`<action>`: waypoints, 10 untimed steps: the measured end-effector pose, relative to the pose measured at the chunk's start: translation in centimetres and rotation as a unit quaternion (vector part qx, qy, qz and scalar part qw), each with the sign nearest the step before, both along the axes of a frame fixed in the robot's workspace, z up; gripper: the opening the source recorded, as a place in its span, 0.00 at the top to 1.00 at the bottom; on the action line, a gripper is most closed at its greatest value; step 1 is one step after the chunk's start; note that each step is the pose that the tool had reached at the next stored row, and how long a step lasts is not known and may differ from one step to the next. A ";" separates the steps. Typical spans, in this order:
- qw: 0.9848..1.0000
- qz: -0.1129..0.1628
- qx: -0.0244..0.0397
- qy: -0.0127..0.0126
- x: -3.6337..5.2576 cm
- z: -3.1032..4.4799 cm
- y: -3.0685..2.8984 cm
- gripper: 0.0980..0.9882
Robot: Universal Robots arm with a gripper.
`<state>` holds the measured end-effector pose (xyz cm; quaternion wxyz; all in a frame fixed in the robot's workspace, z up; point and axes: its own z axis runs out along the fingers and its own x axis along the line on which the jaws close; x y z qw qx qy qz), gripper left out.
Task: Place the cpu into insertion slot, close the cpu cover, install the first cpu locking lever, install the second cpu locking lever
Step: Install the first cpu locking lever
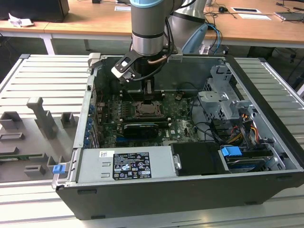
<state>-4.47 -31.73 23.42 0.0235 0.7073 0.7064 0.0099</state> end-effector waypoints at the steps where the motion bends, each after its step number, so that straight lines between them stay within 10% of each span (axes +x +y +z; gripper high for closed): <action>1: 1.000 0.000 0.000 0.000 0.00 0.05 0.00 0.99; 10: 1.000 0.000 0.000 0.000 0.00 1.00 0.00 0.99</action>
